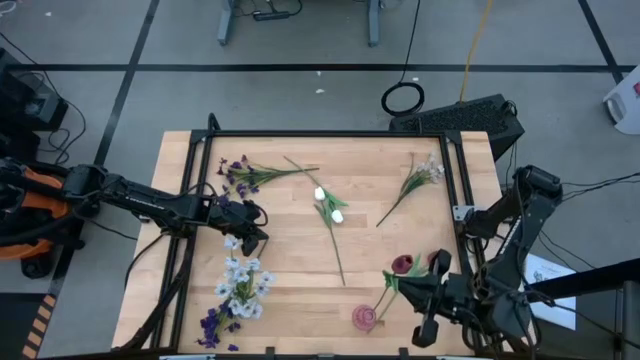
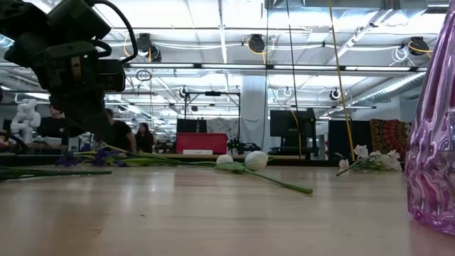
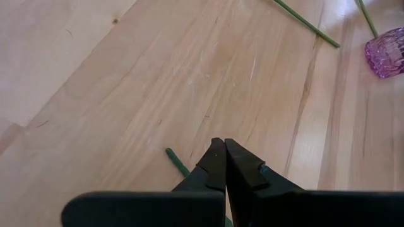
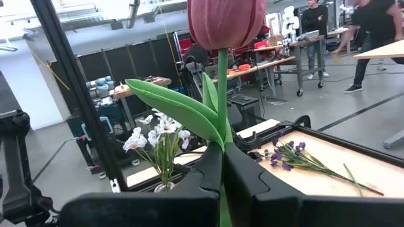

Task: Sort flowers into vase by color
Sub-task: Put the top red tulip into the pink vase

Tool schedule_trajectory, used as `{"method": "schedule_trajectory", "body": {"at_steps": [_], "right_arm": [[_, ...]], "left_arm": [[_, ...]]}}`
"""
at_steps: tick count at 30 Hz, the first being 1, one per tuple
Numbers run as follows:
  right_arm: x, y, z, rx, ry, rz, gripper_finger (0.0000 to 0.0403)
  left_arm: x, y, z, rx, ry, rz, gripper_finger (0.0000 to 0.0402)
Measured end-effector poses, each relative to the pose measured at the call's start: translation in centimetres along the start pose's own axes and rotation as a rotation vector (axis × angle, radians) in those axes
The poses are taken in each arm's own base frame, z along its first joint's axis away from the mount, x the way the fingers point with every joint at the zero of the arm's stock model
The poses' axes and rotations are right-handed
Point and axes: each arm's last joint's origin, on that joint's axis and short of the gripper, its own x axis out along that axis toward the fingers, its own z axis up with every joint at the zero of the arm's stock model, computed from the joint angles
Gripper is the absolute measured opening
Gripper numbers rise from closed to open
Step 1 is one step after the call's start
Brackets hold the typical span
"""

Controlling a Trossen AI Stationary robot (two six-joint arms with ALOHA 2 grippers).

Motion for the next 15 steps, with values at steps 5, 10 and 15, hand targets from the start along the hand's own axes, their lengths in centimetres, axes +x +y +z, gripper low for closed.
{"method": "schedule_trajectory", "body": {"at_steps": [5, 10, 15], "right_arm": [[0.1, 0.2, -0.5, -0.024, 0.002, 0.004, 0.0000], [0.2, 0.8, -2.0, -0.042, 0.011, 0.013, 0.0000], [0.9, 1.5, -4.2, -0.086, 0.028, 0.044, 0.0000]], "left_arm": [[0.0, 0.0, 0.0, 0.000, 0.000, 0.000, 0.0000], [0.0, 0.0, 0.0, 0.000, 0.000, 0.000, 0.0000], [0.0, 0.0, 0.0, -0.001, 0.000, 0.000, 0.0000]]}}
